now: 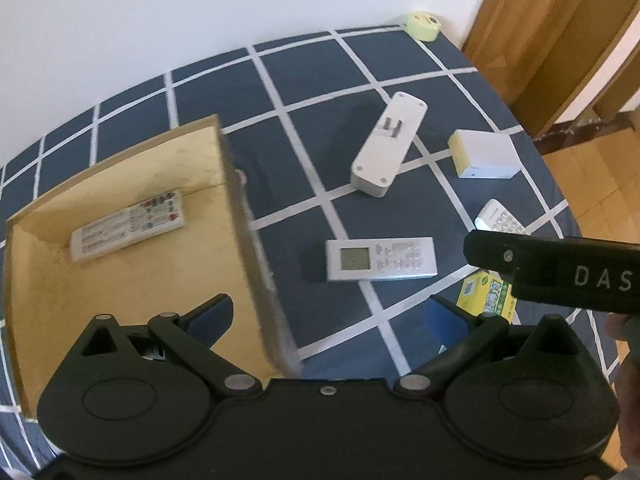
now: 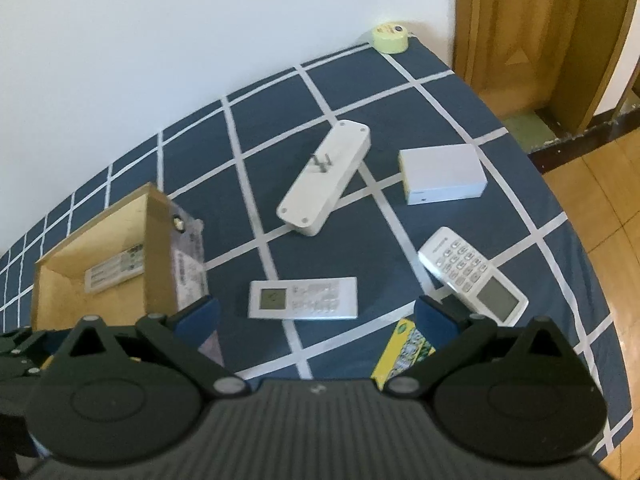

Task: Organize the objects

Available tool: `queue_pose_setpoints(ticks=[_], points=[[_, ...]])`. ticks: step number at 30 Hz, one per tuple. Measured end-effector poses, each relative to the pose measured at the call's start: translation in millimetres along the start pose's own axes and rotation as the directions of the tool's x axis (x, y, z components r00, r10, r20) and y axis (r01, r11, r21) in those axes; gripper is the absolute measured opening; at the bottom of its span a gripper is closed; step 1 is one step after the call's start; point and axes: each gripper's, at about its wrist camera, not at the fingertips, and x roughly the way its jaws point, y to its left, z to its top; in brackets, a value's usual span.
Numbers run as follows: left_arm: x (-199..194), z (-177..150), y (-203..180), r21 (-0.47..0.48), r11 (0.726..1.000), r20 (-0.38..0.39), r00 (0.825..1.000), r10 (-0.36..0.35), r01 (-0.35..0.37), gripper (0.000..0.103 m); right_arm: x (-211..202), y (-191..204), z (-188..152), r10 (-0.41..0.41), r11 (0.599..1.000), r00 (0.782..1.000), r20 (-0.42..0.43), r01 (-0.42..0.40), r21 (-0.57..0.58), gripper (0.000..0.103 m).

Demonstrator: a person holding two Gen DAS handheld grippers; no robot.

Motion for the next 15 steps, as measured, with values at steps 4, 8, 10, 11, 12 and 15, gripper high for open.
queue_pose_setpoints(ticks=[4,8,10,11,12,15], points=[[16.1,10.5,-12.8,0.02,1.0,-0.026,1.0,0.004,-0.003,0.103,11.8,-13.0,6.5,0.004,1.0,1.0,-0.02,-0.004,0.014,0.103],[34.9,20.4,-23.1,0.041,0.999,-0.057,0.998,0.006,-0.004,0.103,25.2,-24.7,14.0,0.007,1.0,0.999,-0.039,-0.006,0.03,0.103],[44.0,24.3,-26.5,0.05,0.999,-0.072,0.997,0.004,0.0,0.103,32.0,-29.2,17.3,0.009,0.999,0.999,-0.049,-0.007,0.038,0.103],[49.4,26.5,-27.9,0.053,0.999,-0.082,0.997,0.005,-0.001,0.102,36.2,-31.3,19.2,0.009,0.999,0.998,-0.056,-0.007,0.041,0.103],[53.4,28.4,-29.0,0.055,0.998,-0.088,0.996,0.005,0.0,0.102,40.1,-33.1,20.8,0.011,0.999,0.998,-0.062,-0.009,0.045,0.103],[66.9,34.2,-30.7,0.059,0.998,-0.111,0.994,0.004,0.002,0.102,52.0,-37.2,25.4,0.014,0.999,0.997,-0.082,-0.01,0.054,0.1]])
